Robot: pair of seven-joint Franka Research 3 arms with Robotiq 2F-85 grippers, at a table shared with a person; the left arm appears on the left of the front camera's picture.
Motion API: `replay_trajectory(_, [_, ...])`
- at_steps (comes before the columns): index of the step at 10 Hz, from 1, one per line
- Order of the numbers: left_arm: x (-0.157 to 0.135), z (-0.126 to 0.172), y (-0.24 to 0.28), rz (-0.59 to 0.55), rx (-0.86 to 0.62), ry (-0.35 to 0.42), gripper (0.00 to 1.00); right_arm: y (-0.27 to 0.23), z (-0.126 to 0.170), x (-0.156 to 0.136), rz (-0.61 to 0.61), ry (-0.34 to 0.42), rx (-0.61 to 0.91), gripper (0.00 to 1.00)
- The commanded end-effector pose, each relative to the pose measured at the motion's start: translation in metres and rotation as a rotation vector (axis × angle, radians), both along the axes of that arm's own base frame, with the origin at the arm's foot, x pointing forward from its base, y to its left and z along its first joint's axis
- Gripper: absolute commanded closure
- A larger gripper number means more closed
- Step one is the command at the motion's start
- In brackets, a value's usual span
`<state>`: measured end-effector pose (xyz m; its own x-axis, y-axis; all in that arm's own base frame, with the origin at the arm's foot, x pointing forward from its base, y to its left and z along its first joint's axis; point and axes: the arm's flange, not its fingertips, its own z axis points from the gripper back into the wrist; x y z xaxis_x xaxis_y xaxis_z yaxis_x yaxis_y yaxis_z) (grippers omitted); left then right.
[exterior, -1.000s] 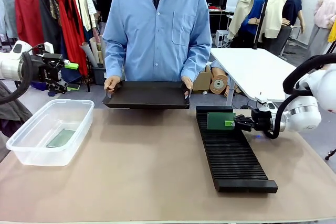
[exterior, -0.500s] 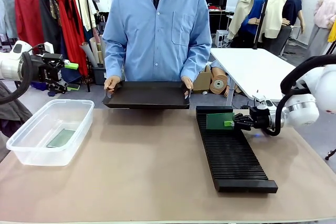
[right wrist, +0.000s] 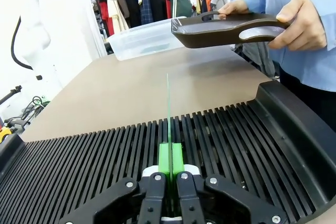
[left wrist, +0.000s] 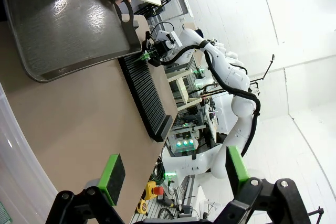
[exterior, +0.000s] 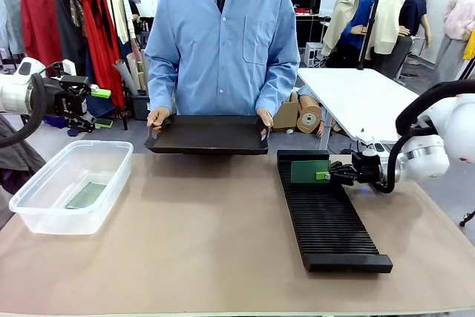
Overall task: Sort PCBs into racks and boxes based on the side picked up.
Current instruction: If the short side of the Blank PCB is picked up, insert it into the PCB Rack ; if the long side is picked up, place it in the Organizing box.
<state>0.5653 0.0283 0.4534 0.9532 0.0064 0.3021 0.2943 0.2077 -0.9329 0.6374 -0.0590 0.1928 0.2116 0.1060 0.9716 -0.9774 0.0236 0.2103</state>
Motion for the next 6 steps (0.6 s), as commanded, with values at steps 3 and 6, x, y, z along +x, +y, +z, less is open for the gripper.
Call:
replay_trajectory(3, [-0.001,0.002,0.001,0.003,0.001,-0.004,0.00,-0.015,-0.005,0.009,-0.008,0.035,0.051,0.77])
replay_trajectory(6, [-0.001,0.002,0.001,0.003,0.001,-0.004,0.00,-0.021,0.004,0.007,0.010,0.051,0.092,0.17])
